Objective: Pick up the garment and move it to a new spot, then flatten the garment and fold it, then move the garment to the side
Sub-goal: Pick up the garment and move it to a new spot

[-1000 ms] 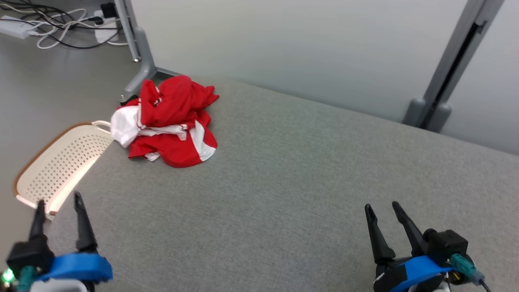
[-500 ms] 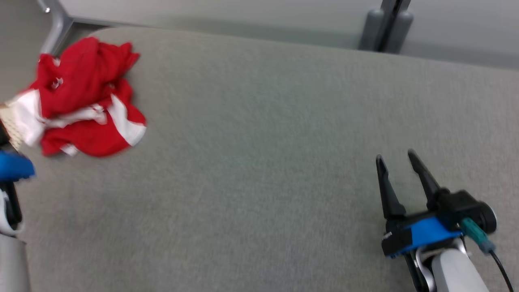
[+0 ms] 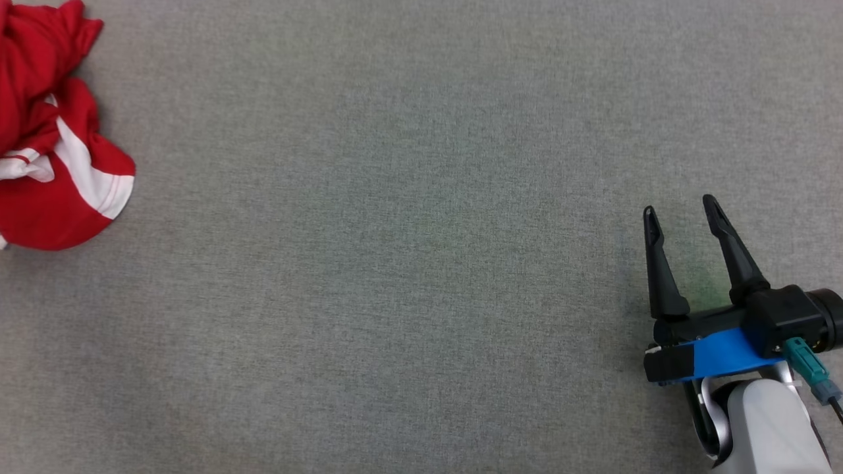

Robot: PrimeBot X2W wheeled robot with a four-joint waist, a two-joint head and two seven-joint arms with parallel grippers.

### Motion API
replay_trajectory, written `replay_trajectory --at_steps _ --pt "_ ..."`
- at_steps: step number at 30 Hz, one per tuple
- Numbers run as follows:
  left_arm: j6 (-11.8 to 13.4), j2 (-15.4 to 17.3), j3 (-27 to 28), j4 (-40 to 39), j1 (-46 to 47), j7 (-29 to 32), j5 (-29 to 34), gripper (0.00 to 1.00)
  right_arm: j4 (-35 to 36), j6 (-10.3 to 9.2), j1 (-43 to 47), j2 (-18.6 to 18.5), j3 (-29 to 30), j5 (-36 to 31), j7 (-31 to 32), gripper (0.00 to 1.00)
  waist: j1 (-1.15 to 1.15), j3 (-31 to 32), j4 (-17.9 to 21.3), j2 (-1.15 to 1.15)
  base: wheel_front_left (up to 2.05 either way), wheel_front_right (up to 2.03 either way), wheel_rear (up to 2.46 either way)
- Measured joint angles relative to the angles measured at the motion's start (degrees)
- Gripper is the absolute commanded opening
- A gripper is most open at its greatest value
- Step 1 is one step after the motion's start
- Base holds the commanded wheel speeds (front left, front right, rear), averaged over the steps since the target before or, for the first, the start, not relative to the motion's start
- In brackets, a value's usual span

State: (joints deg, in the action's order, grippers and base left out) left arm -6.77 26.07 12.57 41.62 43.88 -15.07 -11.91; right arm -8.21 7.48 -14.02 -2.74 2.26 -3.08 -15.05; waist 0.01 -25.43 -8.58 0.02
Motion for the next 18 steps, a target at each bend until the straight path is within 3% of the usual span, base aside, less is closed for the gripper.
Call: replay_trajectory --at_steps 11,17,18 --pt "-0.63 -0.12 -8.08 17.77 6.05 2.27 -1.88 1.0 1.25 0.01 -1.42 0.01 -1.12 -1.15 0.0 1.0 -0.01 -2.97 1.4 0.0 0.0 0.0 0.0" --pt "-0.63 -0.15 -11.67 23.39 6.81 4.0 -5.59 1.0 1.62 0.0 -1.92 0.01 -1.71 -0.8 0.0 1.0 -0.01 -3.79 1.93 -0.01 0.0 0.0 0.0" --pt "-0.63 -0.11 -12.16 24.14 6.81 4.38 -6.17 0.6 1.63 0.01 -1.92 0.01 -1.76 -0.79 0.0 1.0 -0.01 -3.81 2.01 -0.02 0.0 0.0 0.0"
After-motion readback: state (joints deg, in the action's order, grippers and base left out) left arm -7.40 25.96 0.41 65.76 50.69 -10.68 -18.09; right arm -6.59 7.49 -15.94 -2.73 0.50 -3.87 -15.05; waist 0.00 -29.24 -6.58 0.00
